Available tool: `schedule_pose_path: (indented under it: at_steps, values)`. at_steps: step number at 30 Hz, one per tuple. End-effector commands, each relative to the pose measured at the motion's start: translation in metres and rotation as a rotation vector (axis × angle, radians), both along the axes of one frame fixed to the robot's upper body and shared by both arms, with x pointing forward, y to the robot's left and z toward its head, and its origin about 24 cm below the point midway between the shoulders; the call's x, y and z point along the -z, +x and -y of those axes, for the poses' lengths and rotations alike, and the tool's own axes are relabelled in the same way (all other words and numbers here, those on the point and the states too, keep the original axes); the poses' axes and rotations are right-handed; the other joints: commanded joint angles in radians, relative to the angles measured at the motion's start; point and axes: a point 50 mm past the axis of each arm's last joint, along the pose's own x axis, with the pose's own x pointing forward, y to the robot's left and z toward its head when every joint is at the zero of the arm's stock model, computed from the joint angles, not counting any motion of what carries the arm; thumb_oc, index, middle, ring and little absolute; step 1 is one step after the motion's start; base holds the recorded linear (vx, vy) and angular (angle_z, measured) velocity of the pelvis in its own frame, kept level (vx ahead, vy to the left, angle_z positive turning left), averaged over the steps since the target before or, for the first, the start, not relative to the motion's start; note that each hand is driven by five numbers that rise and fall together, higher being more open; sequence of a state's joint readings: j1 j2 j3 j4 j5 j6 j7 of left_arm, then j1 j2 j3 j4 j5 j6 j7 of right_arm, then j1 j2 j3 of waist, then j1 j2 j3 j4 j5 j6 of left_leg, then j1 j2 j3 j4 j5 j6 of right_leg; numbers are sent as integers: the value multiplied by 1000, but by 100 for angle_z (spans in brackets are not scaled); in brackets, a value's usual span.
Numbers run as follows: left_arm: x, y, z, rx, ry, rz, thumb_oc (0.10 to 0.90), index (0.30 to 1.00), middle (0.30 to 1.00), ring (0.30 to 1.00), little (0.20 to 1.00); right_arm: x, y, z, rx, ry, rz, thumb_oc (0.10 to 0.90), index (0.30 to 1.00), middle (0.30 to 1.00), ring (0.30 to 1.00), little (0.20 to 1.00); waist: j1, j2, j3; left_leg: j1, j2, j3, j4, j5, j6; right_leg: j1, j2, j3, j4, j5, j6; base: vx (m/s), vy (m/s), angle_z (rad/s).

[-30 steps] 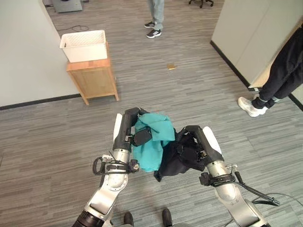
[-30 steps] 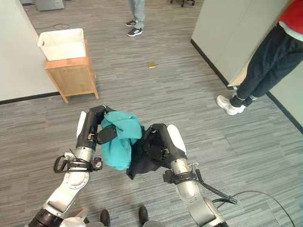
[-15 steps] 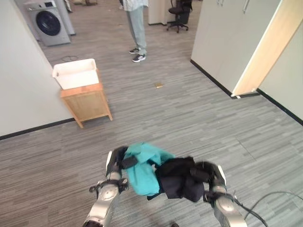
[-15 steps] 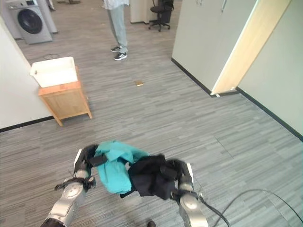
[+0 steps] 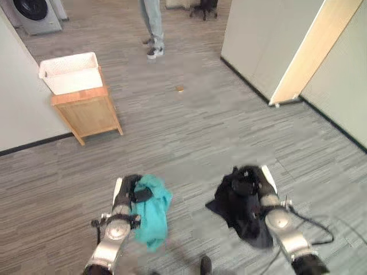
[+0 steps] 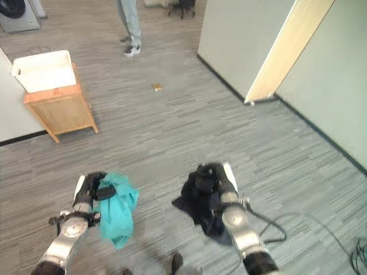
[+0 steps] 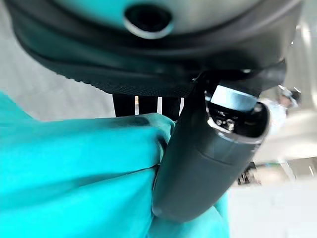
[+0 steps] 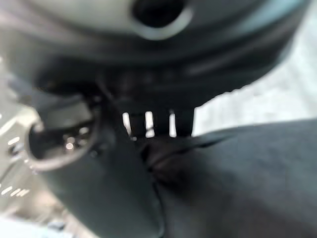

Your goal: Pick up bed clothes into laundry basket.

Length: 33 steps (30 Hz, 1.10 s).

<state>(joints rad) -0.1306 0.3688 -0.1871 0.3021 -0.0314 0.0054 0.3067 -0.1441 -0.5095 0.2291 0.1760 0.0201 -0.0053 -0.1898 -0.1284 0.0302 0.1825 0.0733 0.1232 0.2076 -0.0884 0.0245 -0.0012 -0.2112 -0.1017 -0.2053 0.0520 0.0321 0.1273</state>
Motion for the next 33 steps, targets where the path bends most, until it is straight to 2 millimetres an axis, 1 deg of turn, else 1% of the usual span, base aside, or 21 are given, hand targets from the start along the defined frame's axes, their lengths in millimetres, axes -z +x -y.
schedule_pose_path:
  at_steps: [1,3,4,6,8,9,10,11,13,15,16,17,18,19,20,22,23,25,28,32,33]
  values:
    - [-151,38,11,103,201,693,400,300,300,300,300,-91,19,-32,-213,7,437,400,300,300,300,300,-41,-58,-65,224,69,-11,1,-253,-96,-102,-124,66,-136,103,68,405,-239,45]
    - [-165,37,14,110,236,759,400,300,300,300,300,-99,14,-32,-253,-20,458,400,300,300,300,300,-55,-76,-83,282,85,-23,1,-262,-117,-50,-115,88,-128,129,59,403,-298,72]
    - [-168,34,12,100,253,776,400,300,300,300,300,-104,13,-34,-286,-46,469,400,300,300,300,300,-60,-66,-97,305,119,-22,1,-185,-140,-31,-98,83,-122,142,49,370,-324,101]
    - [-170,33,4,64,263,778,400,300,300,300,300,-112,12,-40,-347,-85,487,400,300,300,300,300,-50,-55,-112,263,195,-17,159,4,-169,42,-62,50,-119,138,11,369,-355,73]
    - [-171,38,-2,19,280,755,400,300,300,300,300,-120,16,-44,-371,-126,503,400,300,300,300,300,-20,-85,-105,144,247,-52,427,138,-156,133,-42,32,-124,103,-48,371,-410,2]
    - [-168,39,-5,-3,274,746,400,300,300,300,300,-124,17,-46,-370,-130,517,400,300,300,300,300,-11,-102,-103,101,258,-39,503,143,-138,170,-44,22,-128,87,-70,363,-393,-15]
    - [-166,38,-6,-10,263,736,400,300,300,300,300,-128,18,-46,-366,-139,527,400,300,300,300,300,7,-122,-98,54,244,-29,552,116,-119,200,-46,25,-131,71,-84,384,-334,-16]
    - [-161,36,-8,-24,244,717,400,300,300,300,300,-128,18,-44,-358,-157,524,400,300,300,300,300,32,-141,-93,-12,187,-13,574,52,-96,230,-57,32,-136,54,-89,382,-237,-20]
    - [-146,30,-9,-32,209,670,400,300,300,300,300,-125,17,-41,-343,-196,510,400,300,300,300,300,73,-152,-86,-114,78,17,546,-52,-65,279,-59,57,-139,17,-85,327,-107,-37]
    - [-136,27,-7,-23,196,641,400,300,300,300,300,-122,16,-37,-326,-209,503,400,300,300,300,300,87,-145,-80,-169,30,106,437,-59,-52,312,-45,52,-139,-11,-80,229,-31,-35]
    - [-135,26,-7,-22,195,639,400,300,300,300,300,-121,15,-37,-325,-210,501,400,300,300,300,300,90,-147,-82,-162,25,110,427,-58,-50,313,-50,55,-139,-14,-77,308,23,-25]
    - [-126,21,-7,-21,199,610,400,300,300,300,300,-113,12,-30,-297,-207,482,400,300,300,300,300,96,-130,-84,-194,7,209,302,-40,-32,348,-22,49,-139,-48,-78,364,49,-12]
    - [-117,16,-10,-28,198,575,400,300,300,300,300,-108,10,-27,-286,-212,465,400,300,300,300,300,103,-114,-88,-203,-2,251,220,-4,-29,373,1,49,-139,-65,-81,359,43,2]
    - [-116,15,-10,-27,196,571,400,300,300,300,300,-107,9,-27,-287,-214,461,400,300,300,300,300,105,-114,-92,-191,-8,255,199,5,-29,374,-1,51,-139,-66,-81,391,62,-3]
    - [-107,11,-10,-32,183,539,400,300,300,300,300,-102,7,-23,-269,-231,443,400,300,300,300,300,117,-99,-89,-226,-8,306,102,47,-30,422,22,45,-139,-94,-83,379,57,-12]
    - [-98,5,-11,-40,173,508,400,300,300,300,300,-97,4,-21,-260,-240,428,400,300,300,300,300,123,-91,-86,-252,3,367,19,68,-28,472,31,33,-137,-124,-82,443,78,-12]
    - [-96,4,-11,-43,168,501,400,300,300,300,300,-95,4,-21,-258,-245,422,400,300,300,300,300,125,-90,-90,-260,3,362,12,50,-31,492,29,37,-136,-141,-78,381,82,1]
    - [-90,-1,-13,-57,157,482,400,300,300,300,300,-92,3,-22,-266,-268,409,400,300,300,300,300,134,-88,-98,-284,36,387,13,71,-37,530,27,36,-136,-161,-77,371,82,0]
    - [-83,-11,-18,-52,159,447,400,300,300,300,300,-85,1,-29,-306,-294,385,400,300,300,300,300,136,-79,-133,-237,67,436,1,97,-23,552,29,33,-139,-179,-63,407,97,3]
    - [-79,-15,-20,-52,158,430,400,300,300,300,300,-82,2,-43,-345,-290,391,400,300,300,300,300,160,-101,-163,-220,53,423,1,103,-11,568,-3,26,-112,-172,-44,364,106,3]
    - [-79,-15,-18,-47,141,432,400,300,300,300,300,-81,4,-53,-359,-284,404,400,300,300,300,300,190,-119,-169,-203,35,404,1,96,5,564,-28,10,-34,-122,-19,286,107,-1]
